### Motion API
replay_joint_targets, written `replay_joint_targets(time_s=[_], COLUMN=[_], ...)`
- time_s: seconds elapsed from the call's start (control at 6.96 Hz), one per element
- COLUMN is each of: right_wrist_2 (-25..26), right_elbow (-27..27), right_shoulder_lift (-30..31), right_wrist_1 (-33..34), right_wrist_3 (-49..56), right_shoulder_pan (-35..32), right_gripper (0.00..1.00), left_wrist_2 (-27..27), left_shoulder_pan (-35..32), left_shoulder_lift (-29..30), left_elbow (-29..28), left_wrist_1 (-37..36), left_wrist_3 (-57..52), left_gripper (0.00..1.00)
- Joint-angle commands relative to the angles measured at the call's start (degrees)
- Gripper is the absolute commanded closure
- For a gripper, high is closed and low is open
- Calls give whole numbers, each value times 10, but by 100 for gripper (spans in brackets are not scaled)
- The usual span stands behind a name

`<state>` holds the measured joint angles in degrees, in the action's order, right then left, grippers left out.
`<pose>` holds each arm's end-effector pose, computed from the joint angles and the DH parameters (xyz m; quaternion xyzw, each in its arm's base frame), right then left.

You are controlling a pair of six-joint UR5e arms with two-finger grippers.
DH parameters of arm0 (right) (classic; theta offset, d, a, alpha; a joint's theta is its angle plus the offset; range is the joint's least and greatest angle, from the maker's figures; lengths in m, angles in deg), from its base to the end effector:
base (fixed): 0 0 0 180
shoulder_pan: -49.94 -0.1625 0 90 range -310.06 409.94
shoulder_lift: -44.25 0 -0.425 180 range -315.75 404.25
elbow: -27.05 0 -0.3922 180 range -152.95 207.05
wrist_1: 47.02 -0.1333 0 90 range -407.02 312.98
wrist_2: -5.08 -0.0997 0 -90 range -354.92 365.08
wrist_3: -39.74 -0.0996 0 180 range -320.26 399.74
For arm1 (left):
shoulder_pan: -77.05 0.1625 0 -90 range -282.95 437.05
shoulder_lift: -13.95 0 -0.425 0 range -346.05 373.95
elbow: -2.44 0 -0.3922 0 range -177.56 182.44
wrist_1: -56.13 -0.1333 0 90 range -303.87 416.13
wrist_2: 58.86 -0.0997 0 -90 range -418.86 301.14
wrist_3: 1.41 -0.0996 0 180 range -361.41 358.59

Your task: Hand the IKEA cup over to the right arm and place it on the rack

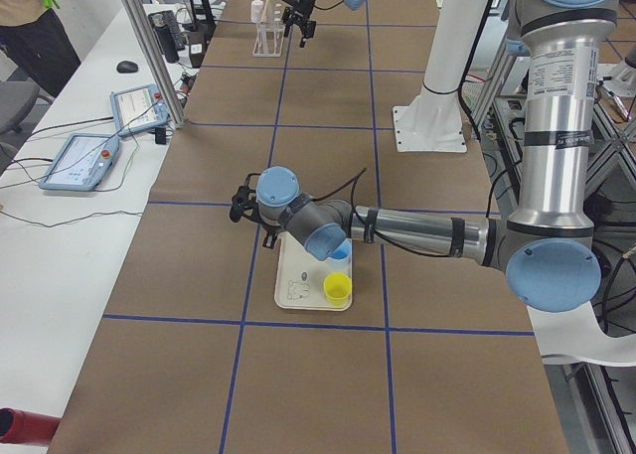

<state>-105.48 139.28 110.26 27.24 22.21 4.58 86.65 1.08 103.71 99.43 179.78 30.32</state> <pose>-0.3329 -0.4770 0.2235 0.3548 -0.3925 -0.2870 0.7986 0.0716 -0.4977 0.5197 0.1116 0.5215 0.0311 0.8454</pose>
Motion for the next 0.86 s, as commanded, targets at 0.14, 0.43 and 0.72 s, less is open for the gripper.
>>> replay_joint_targets(time_s=[0.14, 0.43, 0.72], right_wrist_2=[88, 157, 240], right_elbow=[-18, -56, -87], right_shoulder_lift=[4, 4, -7], right_wrist_1=[-154, -304, -440], right_wrist_3=[0, 0, 7], right_shoulder_pan=[68, 115, 177], right_gripper=[1, 1, 1], left_wrist_2=[71, 67, 63], left_shoulder_pan=[-12, 54, 104], left_shoulder_lift=[84, 156, 202], left_elbow=[145, 159, 158], left_wrist_1=[-28, -25, -2], left_wrist_3=[460, 651, 759], left_gripper=[100, 100, 100])
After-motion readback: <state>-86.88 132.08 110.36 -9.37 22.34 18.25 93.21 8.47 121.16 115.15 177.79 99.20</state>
